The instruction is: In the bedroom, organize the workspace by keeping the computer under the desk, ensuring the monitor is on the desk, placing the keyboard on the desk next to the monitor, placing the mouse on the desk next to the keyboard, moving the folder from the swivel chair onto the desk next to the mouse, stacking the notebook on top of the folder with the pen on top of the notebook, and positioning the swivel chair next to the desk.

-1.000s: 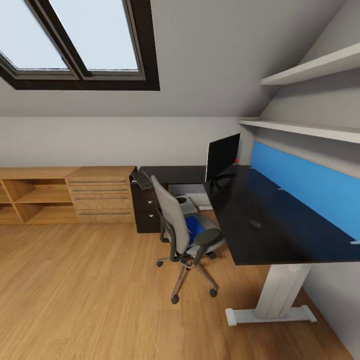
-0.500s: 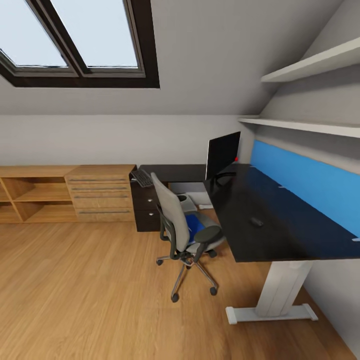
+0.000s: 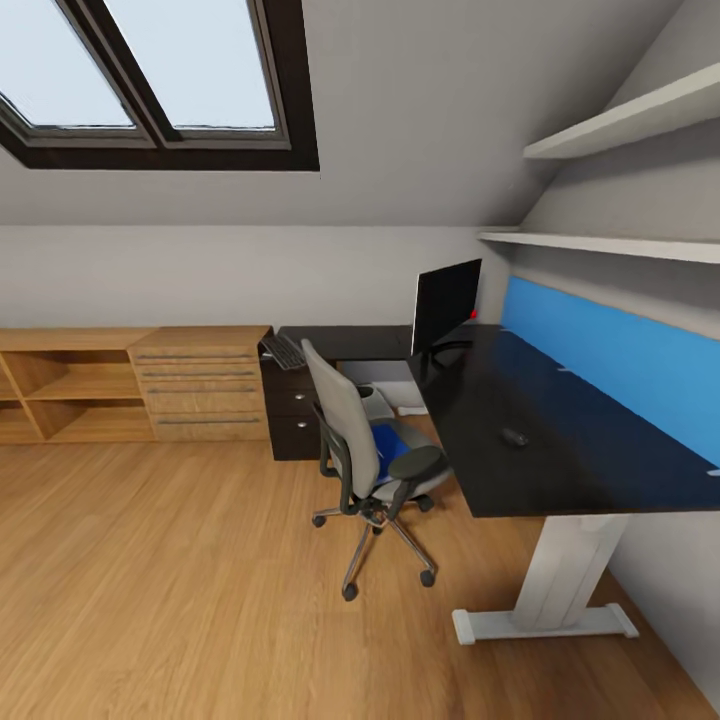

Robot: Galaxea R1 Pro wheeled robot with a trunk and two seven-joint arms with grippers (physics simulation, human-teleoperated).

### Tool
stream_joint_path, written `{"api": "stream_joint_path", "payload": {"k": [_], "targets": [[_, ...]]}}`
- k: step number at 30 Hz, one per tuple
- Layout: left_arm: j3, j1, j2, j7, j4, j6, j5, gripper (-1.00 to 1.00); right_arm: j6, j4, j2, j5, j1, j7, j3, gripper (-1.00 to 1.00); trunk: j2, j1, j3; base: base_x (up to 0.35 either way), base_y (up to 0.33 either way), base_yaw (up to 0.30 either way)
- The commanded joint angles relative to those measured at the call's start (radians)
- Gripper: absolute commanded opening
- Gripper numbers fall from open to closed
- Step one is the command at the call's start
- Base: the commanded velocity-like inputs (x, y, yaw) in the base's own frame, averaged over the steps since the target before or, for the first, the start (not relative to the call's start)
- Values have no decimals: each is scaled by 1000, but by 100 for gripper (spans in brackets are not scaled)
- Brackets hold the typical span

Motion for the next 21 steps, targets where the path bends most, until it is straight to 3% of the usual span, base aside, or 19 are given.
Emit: {"api": "stream_joint_path", "payload": {"k": [1, 21], "targets": [[7, 0, -1, 0, 0, -1, -3, 100, -1, 1, 1, 8, 0, -10, 3, 100, -8, 4, -4, 0, 0, 0], [6, 0, -5, 3, -6, 1, -4, 100, -2, 5, 10, 7, 0, -9, 4, 100, -148, 81, -67, 0, 0, 0]]}}
